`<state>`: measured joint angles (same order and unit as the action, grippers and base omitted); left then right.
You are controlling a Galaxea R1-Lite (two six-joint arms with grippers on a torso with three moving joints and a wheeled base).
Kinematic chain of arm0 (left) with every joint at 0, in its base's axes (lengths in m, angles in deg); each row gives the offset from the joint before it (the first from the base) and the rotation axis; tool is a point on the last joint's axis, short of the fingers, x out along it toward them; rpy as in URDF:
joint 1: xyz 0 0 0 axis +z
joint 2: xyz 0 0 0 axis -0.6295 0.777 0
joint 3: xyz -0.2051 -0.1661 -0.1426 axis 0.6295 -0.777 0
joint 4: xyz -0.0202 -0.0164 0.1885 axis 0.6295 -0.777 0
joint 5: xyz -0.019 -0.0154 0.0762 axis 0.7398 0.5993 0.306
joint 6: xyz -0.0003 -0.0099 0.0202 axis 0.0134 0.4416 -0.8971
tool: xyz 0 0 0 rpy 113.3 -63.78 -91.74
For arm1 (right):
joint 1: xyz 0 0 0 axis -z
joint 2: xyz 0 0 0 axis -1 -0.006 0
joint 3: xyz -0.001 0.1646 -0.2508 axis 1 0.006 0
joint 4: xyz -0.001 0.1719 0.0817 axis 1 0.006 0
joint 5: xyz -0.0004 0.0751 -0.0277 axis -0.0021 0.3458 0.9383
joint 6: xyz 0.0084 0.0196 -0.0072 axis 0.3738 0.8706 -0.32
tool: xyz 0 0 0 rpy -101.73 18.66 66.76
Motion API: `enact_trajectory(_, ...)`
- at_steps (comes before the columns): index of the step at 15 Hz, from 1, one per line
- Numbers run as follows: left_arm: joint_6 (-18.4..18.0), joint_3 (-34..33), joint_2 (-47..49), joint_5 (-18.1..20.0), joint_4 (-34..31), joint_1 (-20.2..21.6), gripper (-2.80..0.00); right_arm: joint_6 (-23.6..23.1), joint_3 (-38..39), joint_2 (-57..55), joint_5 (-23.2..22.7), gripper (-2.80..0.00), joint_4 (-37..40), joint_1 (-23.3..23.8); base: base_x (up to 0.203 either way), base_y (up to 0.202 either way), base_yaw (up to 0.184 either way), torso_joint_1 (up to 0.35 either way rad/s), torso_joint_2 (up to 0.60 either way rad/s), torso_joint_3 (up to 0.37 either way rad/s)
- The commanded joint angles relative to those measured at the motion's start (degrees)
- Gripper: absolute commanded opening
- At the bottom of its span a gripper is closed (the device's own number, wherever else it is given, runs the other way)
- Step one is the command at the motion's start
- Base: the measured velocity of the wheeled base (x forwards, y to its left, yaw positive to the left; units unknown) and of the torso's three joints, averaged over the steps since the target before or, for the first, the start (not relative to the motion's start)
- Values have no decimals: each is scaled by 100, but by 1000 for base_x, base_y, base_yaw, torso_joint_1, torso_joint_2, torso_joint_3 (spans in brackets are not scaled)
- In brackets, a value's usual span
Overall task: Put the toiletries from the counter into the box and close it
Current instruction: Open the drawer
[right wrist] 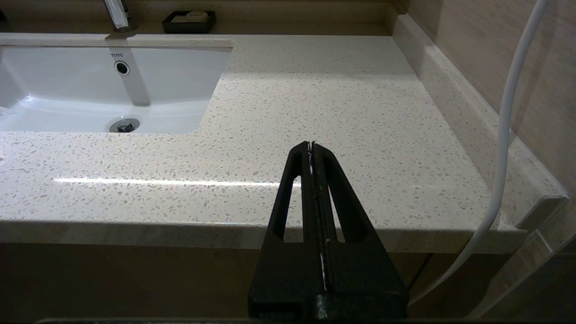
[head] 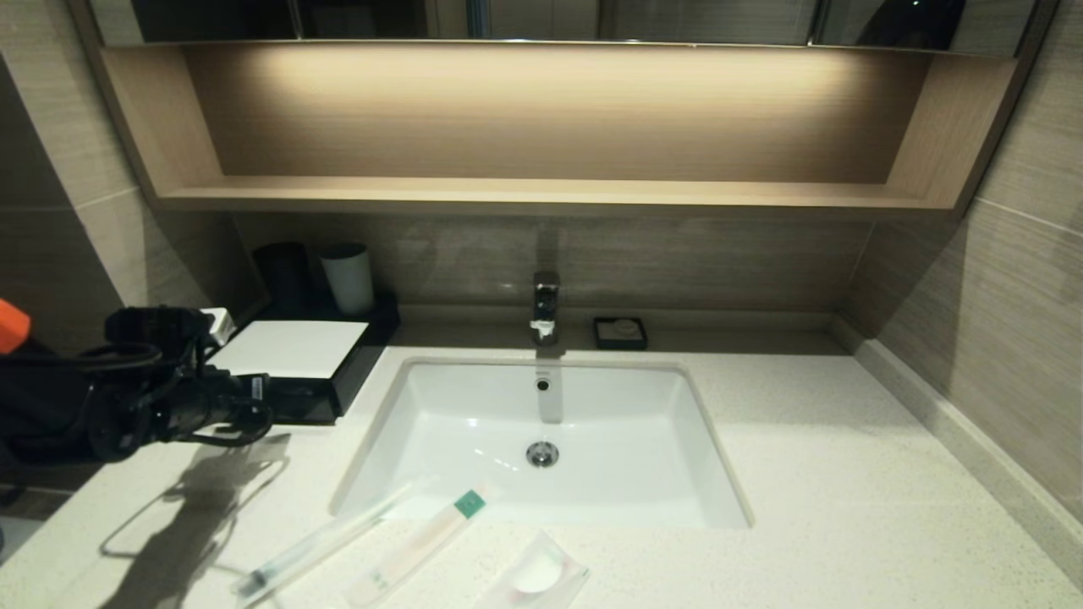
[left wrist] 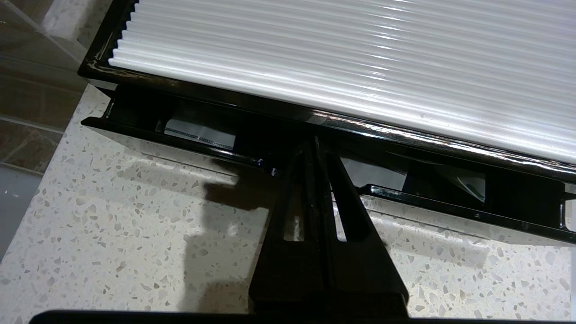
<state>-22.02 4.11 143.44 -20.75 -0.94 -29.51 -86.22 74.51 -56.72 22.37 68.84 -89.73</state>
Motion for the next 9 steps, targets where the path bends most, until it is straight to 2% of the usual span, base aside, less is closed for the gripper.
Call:
enact_trajectory(1, -1, -3, -9, -3, 20, -19, -280, 0, 9, 0, -1, -280, -2, -1, 0, 0, 0, 0, 0, 0)
enact_trajectory(9, 26, 121, 79, -3, 20, -37, -280, 0, 9, 0, -1, -280, -2, -1, 0, 0, 0, 0, 0, 0)
